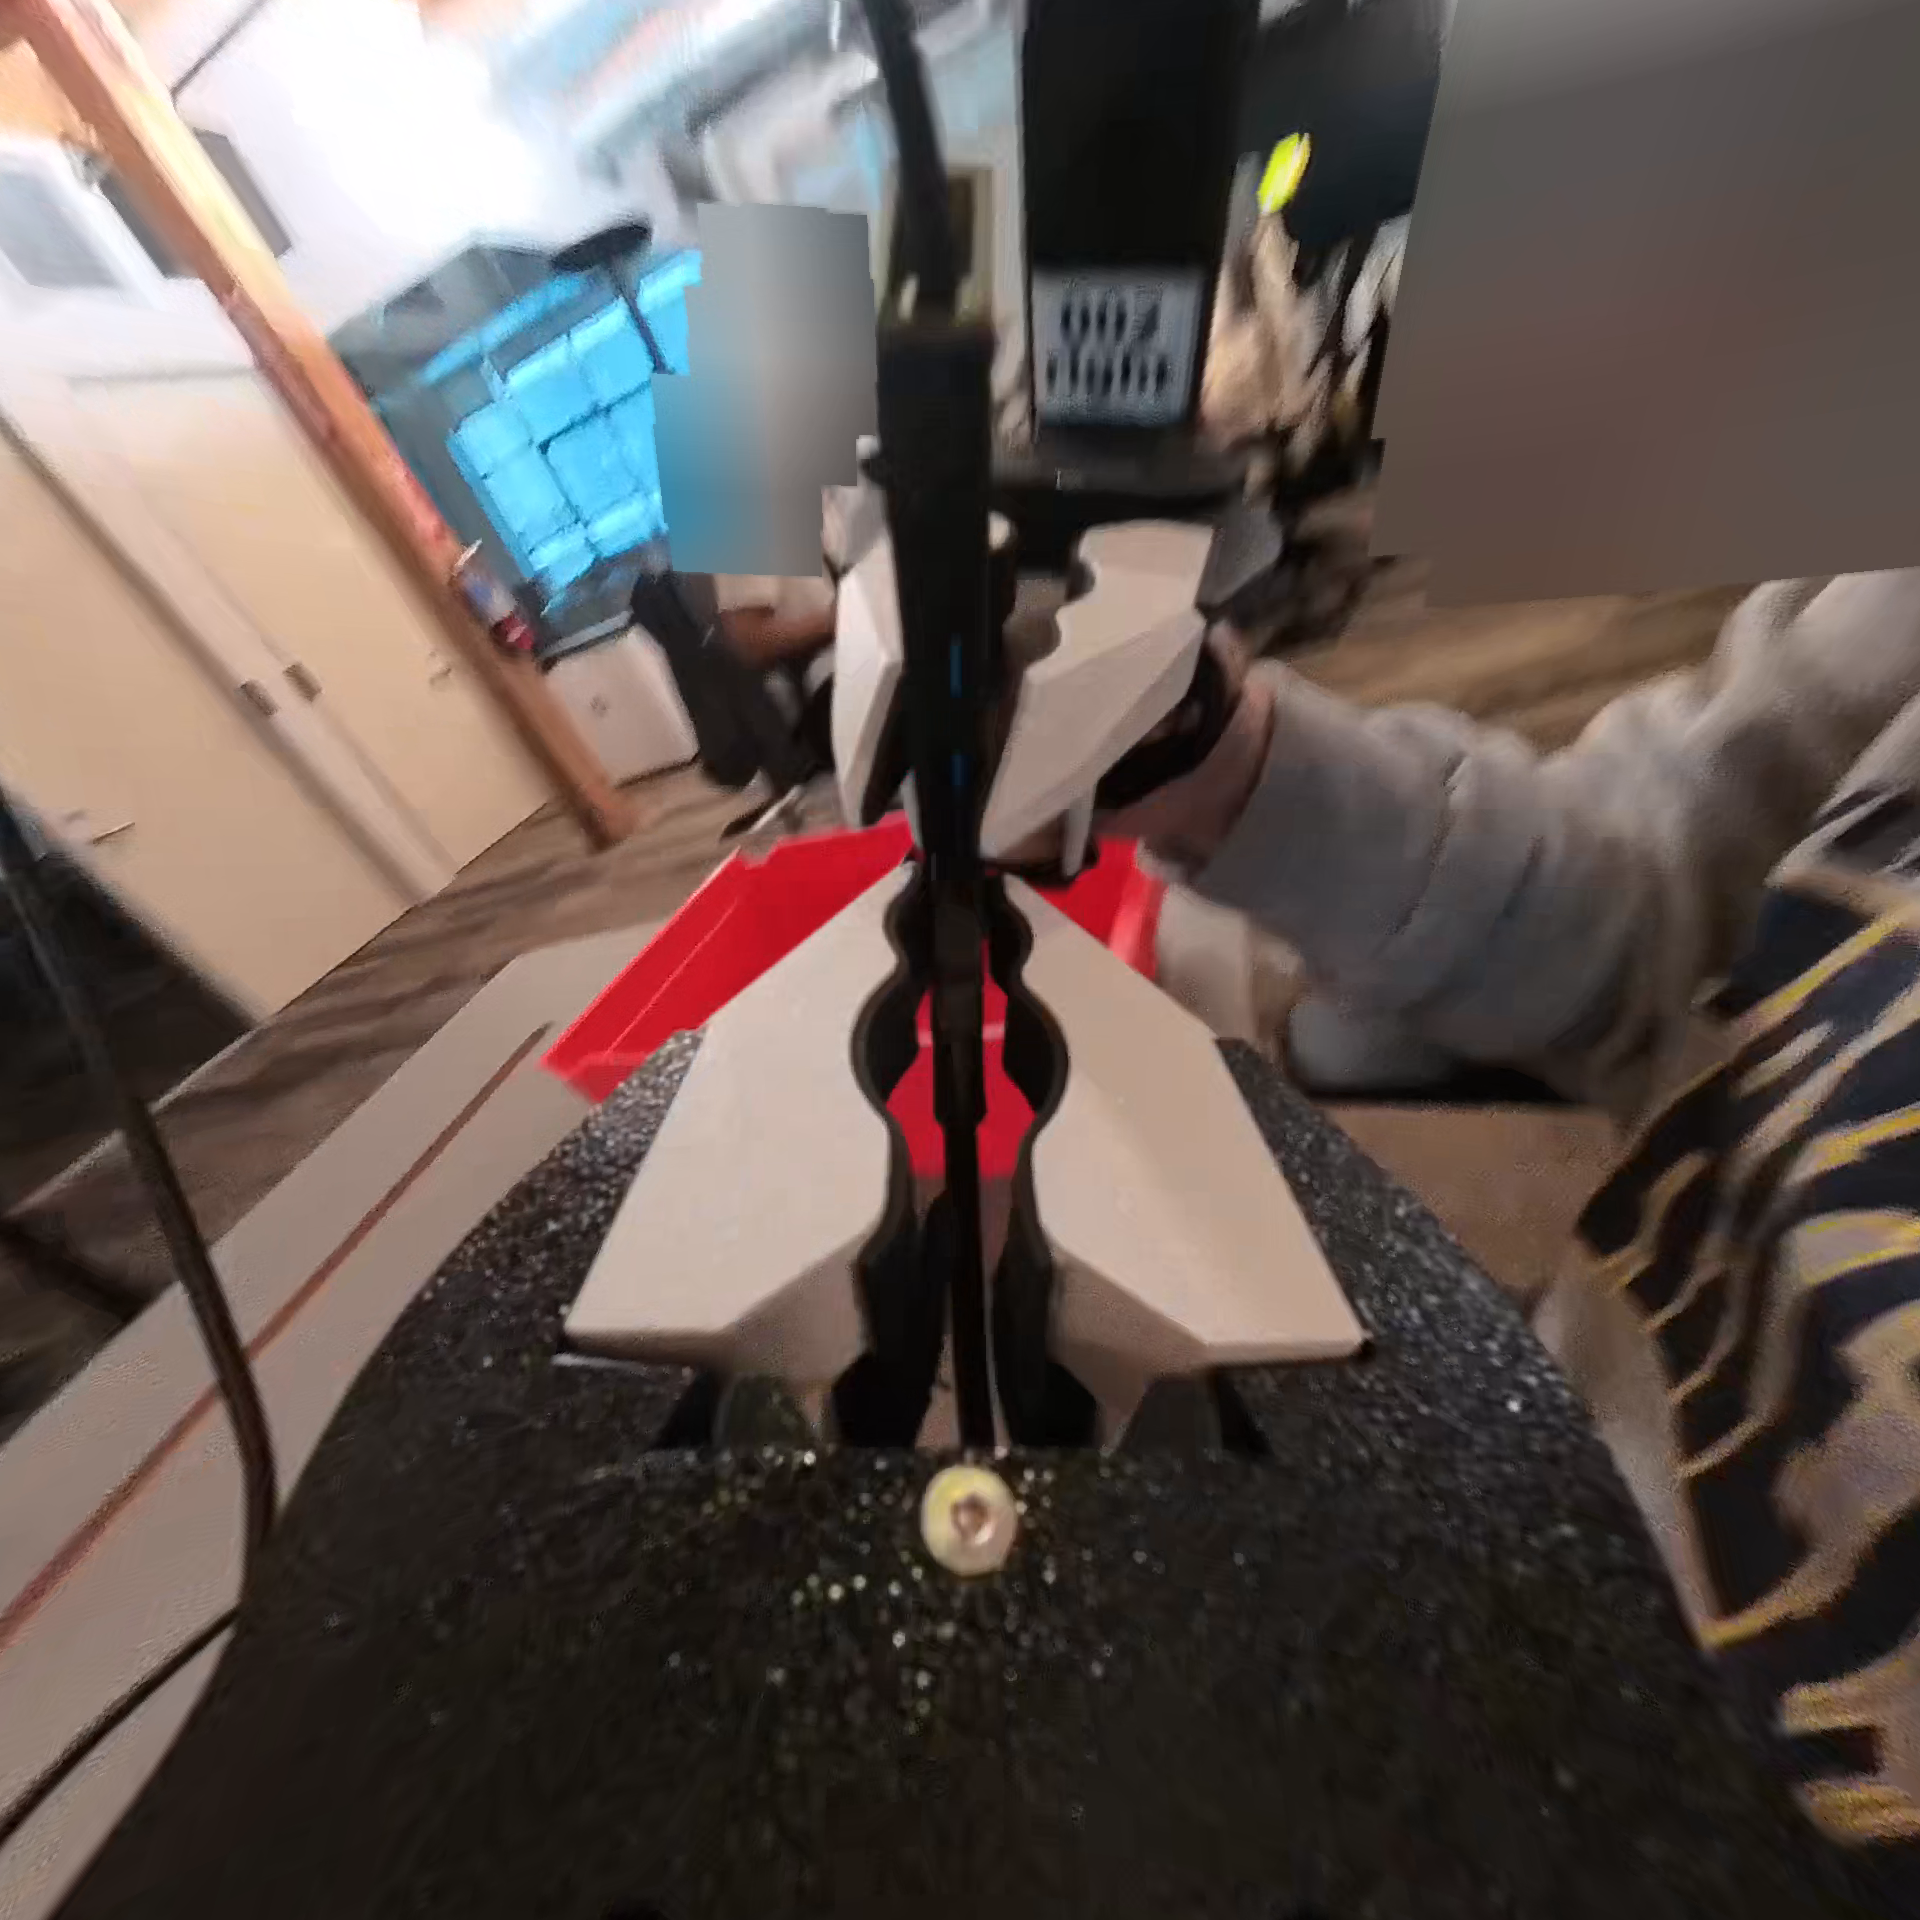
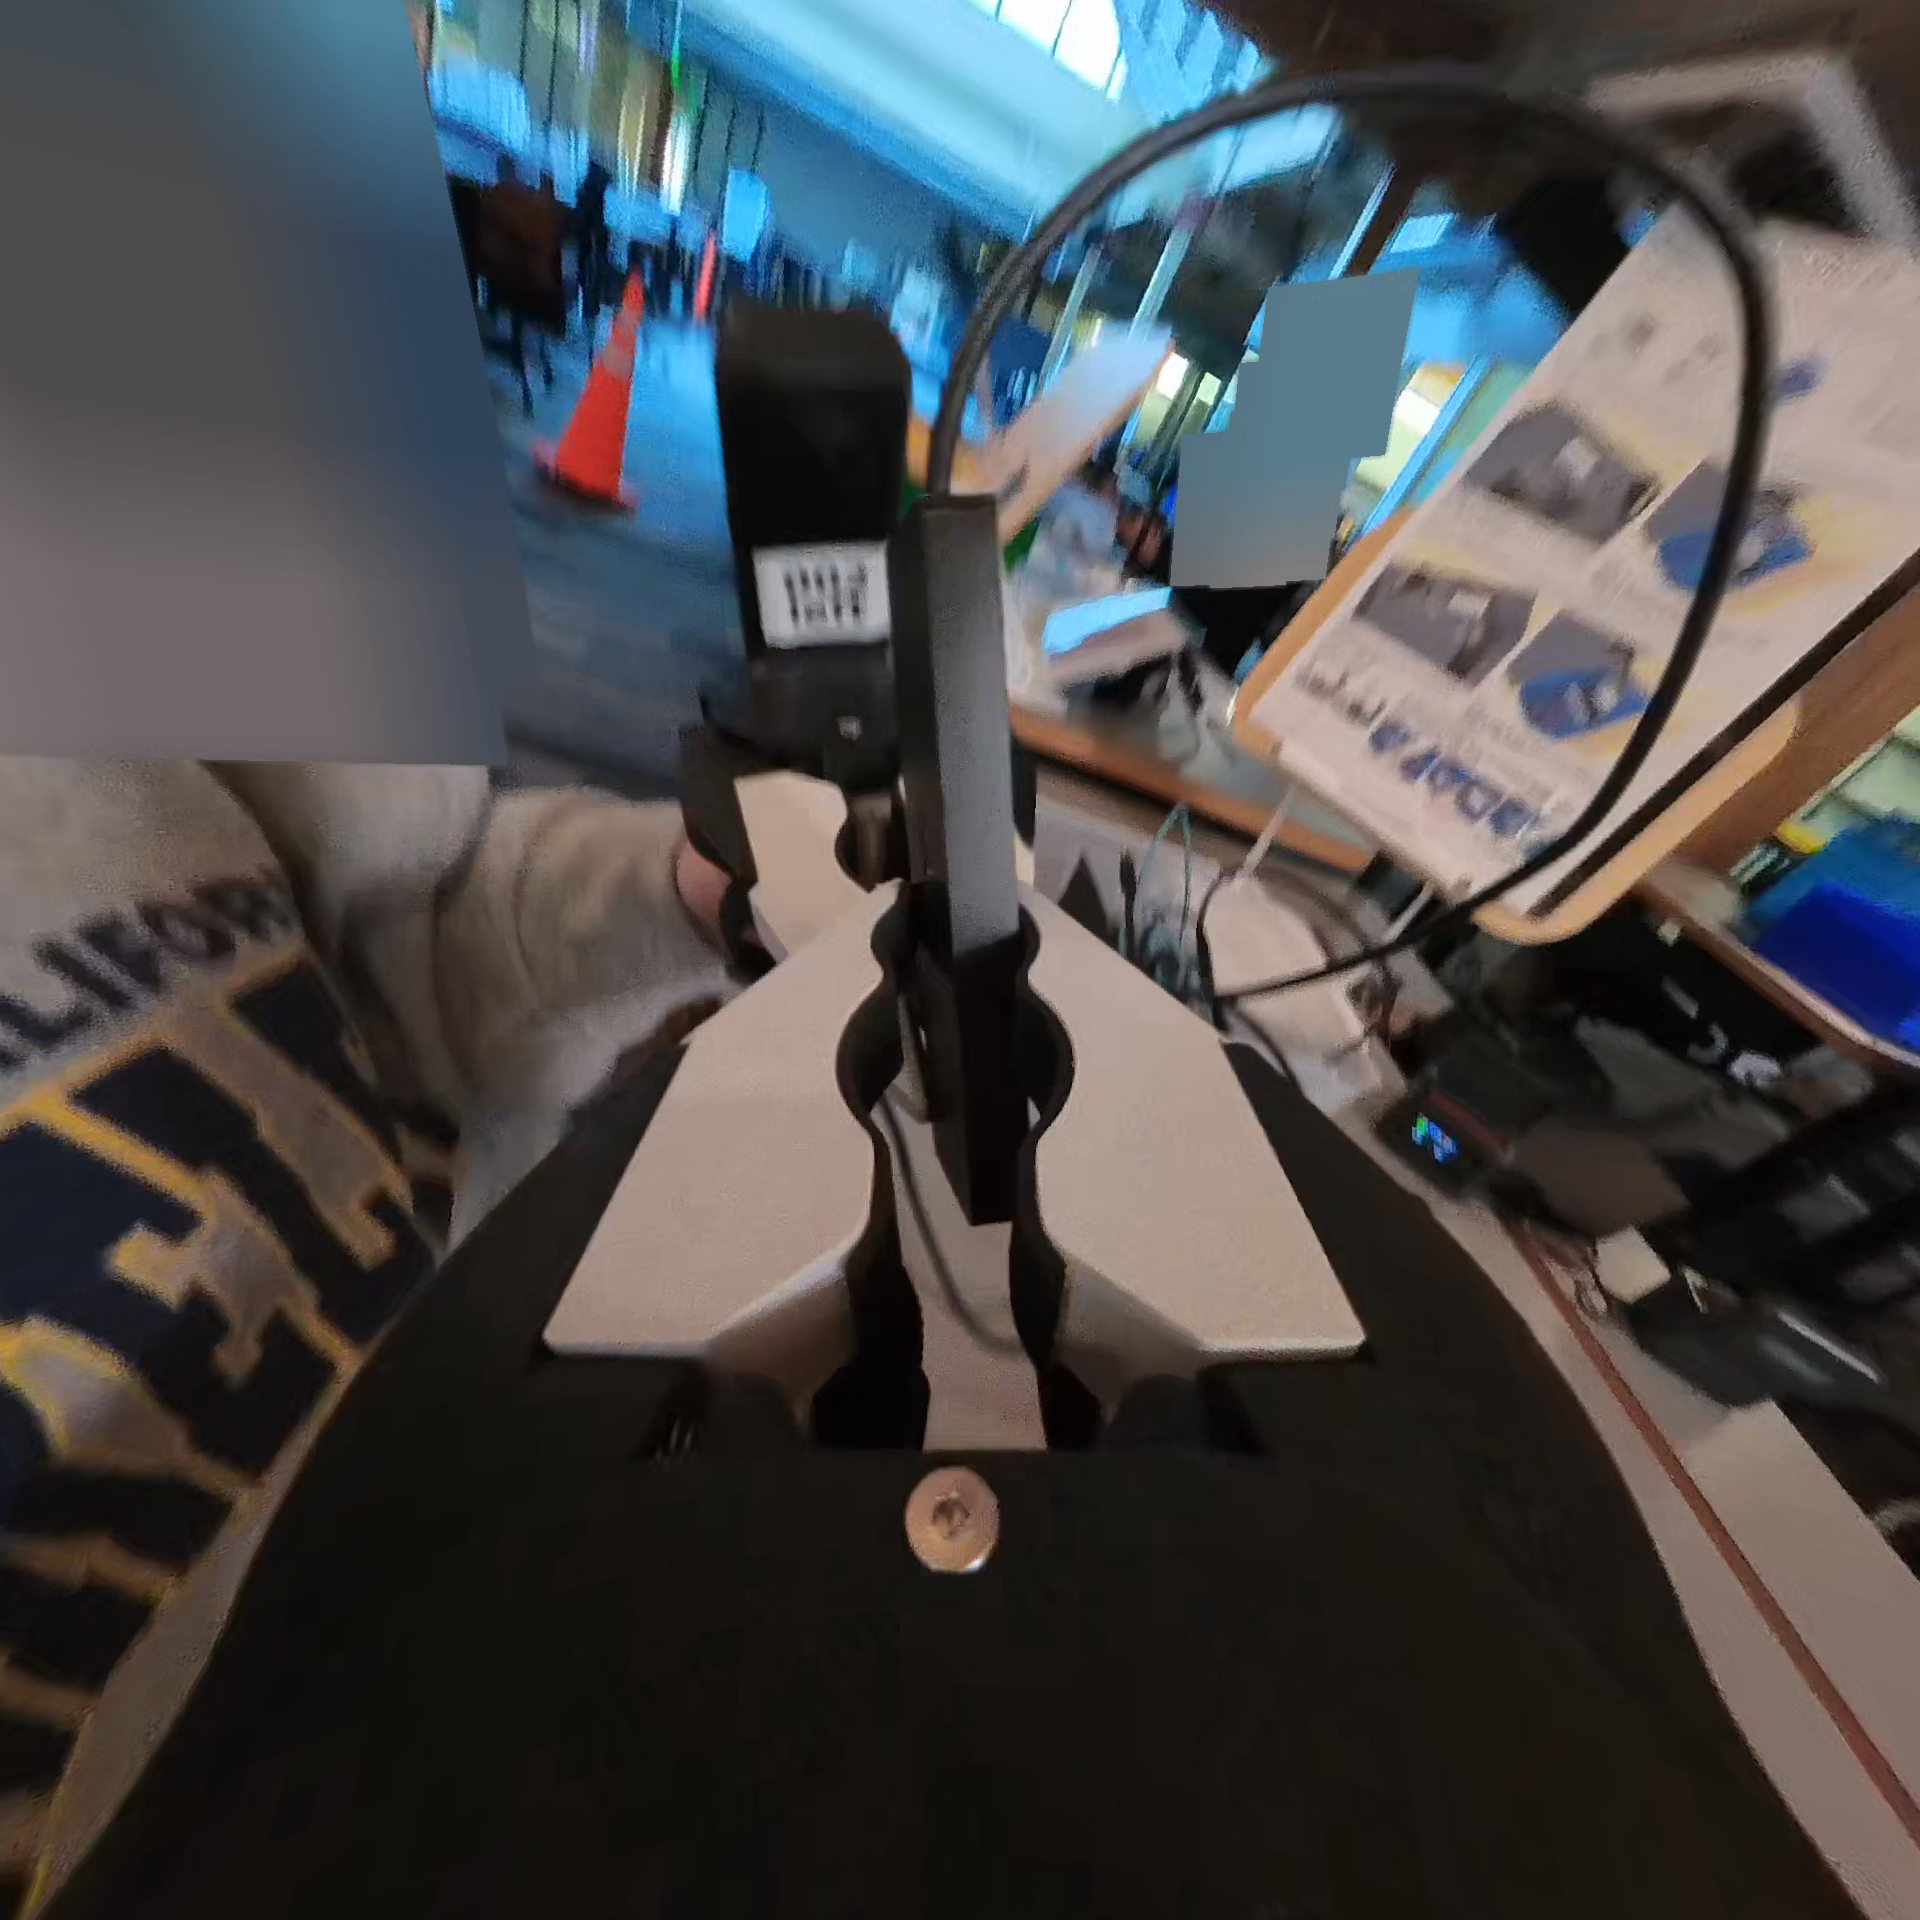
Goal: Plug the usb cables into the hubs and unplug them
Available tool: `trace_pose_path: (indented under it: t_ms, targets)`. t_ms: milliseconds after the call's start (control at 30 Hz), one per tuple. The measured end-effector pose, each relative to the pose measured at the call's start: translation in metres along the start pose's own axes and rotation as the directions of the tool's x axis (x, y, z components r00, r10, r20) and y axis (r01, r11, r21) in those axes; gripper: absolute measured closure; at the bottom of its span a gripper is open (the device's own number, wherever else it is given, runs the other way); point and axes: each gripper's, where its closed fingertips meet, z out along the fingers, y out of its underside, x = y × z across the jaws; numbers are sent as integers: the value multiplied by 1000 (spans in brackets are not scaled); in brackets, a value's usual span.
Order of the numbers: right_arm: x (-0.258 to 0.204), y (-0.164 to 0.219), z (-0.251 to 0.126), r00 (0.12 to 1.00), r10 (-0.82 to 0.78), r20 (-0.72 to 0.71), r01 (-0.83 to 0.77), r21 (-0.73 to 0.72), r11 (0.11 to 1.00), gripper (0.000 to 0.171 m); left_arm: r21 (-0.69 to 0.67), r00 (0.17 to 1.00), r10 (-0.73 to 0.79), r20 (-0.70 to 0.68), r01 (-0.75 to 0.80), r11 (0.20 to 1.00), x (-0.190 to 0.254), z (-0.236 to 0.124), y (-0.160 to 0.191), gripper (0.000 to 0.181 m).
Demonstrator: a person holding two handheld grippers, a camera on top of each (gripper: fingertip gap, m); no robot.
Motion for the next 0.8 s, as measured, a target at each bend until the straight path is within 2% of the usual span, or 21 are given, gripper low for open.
trace_pose_path:
  t_ms: [67, 133, 267, 433, 533, 700, 800]
  targets:
    - [-1, -23, 2, 998, 56, -10, -55, 100, 994, 160, 101, 994, -83, -66, 89, 991, 3, -12, -19, 173]
    - [-5, -33, 0, 987, 150, 57, -158, 155, 975, 162, 141, 986, -121, -111, 136, 981, 8, -18, -28, 173]
    - [-2, -47, -5, 920, 340, 194, -383, 266, 885, 162, 240, 967, -204, -156, 237, 941, 8, -27, -43, 174]
    - [15, -50, -1, 901, 409, 146, -432, 384, 816, 158, 373, 949, -294, -114, 315, 873, -8, -28, -45, 173]
    - [26, -42, 5, 898, 435, 68, -425, 393, 816, 138, 504, 918, -377, -121, 384, 774, -27, -40, -53, 173]
    - [35, -47, 6, 892, 451, -33, -377, 497, 782, 147, 627, 891, -420, -173, 429, 650, -36, -43, -55, 173]
    - [33, -53, 7, 890, 450, -69, -335, 569, 751, 142, 715, 878, -409, -250, 452, 533, -32, -45, -64, 173]
